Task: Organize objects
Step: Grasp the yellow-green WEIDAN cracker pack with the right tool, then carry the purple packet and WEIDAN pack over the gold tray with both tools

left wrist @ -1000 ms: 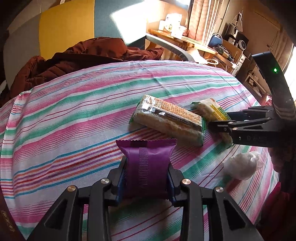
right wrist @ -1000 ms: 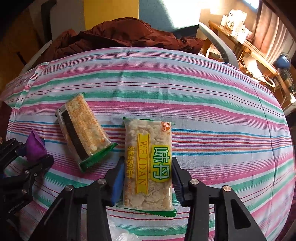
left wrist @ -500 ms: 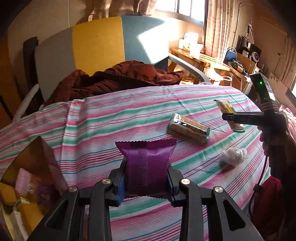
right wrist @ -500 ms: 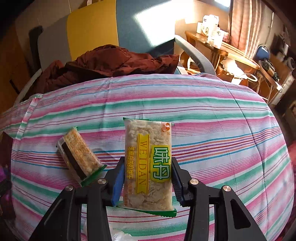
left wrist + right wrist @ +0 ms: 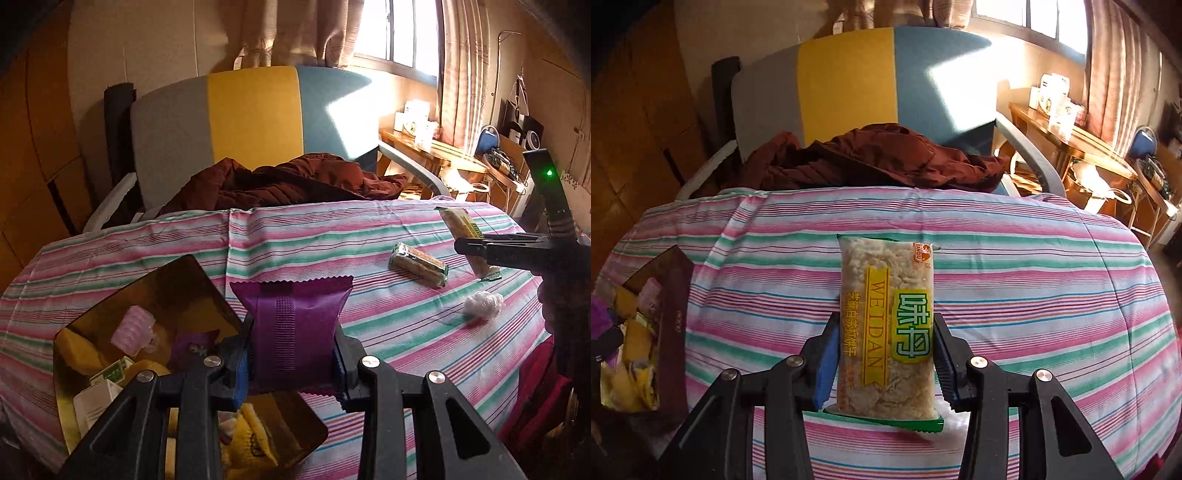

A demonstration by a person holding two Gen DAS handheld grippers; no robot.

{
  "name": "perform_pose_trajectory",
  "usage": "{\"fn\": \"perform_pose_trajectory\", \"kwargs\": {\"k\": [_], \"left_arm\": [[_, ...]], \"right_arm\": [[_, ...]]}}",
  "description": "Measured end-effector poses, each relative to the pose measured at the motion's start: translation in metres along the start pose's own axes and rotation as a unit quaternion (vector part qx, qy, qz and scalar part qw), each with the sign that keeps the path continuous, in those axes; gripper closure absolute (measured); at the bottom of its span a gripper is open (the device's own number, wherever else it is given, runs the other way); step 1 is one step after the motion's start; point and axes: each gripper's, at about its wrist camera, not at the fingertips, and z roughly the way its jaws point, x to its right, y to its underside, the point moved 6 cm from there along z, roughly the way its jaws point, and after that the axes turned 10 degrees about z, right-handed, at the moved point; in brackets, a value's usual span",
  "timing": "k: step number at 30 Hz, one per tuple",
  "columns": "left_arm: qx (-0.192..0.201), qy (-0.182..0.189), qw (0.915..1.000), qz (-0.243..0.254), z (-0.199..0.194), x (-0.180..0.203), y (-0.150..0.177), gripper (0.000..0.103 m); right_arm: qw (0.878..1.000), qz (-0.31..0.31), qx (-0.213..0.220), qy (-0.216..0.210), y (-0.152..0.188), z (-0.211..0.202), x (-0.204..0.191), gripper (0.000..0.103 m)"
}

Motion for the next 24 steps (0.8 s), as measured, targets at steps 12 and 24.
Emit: {"fn": "perform_pose_trajectory", "kwargs": {"k": [12,24], "left_arm": [[-0.008,-0.011,0.9978,-0.065,-0.026,-0.058,0.054,0.068],[-0.009,-0.098,0.9757,-0.195,-0.078,-0.187,0.132,0.068]], "right_arm": [[0.992,-0.052,-0.031,-0.109,0.06,-0.012,-0.142,0.057],[0.976,-0.116,-0.067,-0.171,0.102,-0.012,-0.25,0.057]]}}
